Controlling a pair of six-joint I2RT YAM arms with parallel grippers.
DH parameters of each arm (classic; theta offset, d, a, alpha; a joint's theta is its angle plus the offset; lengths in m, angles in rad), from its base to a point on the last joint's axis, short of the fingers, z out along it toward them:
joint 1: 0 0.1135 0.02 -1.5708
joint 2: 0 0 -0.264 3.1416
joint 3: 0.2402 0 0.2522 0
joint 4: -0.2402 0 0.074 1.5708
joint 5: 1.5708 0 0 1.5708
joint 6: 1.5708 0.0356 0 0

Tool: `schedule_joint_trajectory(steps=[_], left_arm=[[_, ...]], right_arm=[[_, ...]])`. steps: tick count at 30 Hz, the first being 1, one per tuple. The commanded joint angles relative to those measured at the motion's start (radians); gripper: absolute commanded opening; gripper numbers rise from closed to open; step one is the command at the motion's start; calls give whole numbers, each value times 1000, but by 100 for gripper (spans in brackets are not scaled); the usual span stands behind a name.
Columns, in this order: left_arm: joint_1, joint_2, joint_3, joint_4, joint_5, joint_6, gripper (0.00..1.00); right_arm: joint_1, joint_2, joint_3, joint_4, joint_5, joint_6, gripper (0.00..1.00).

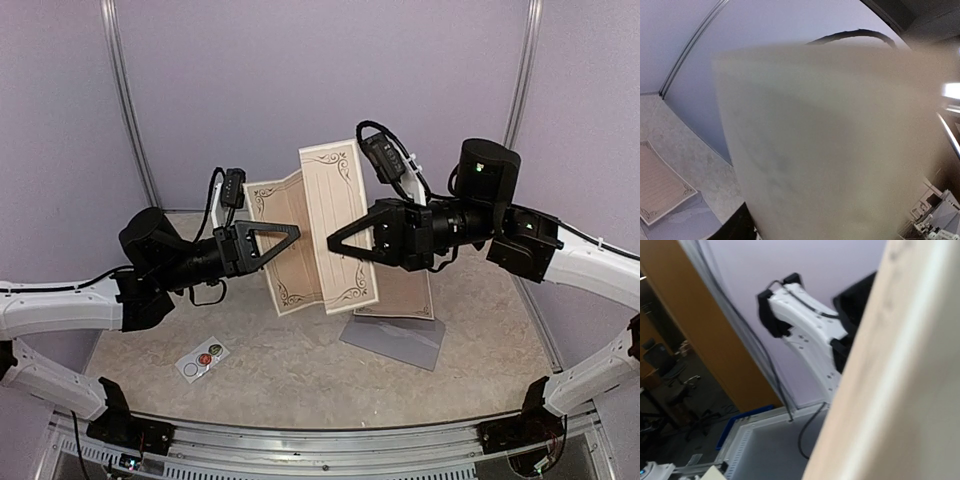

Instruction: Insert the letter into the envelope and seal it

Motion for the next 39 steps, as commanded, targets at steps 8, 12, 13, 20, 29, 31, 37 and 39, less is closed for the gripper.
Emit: schedule_joint_trajectory(steps=[8,12,13,20,29,31,37,39], left_arm=[[-6,-74,23,-198,-142,75,3],[-7,-51,25,-174,-107,66,0],[-7,-46,25,-169,-100,66,0],[-1,-48,16,-196,-154,70,0],[37,-109,-59,-136,-62,91,0],[37,-119,-59,-128,-32,98,0],[38,-139,-50,-151,-44,92,0],[37,-140,-35,-192,-77,92,0]], right_arm=[[-17,12,80,-295,254,-59,0],[-17,52,93,-307,267,-57,0],[-17,61,96,-307,268,-54,0],[-16,62,111,-302,271,-52,45],[-120,-112,25,-252,474,33,84],[-179,-139,-19,-221,467,79,87],[-195,-116,-76,-98,223,76,88],[-156,-113,-70,-99,212,47,89]])
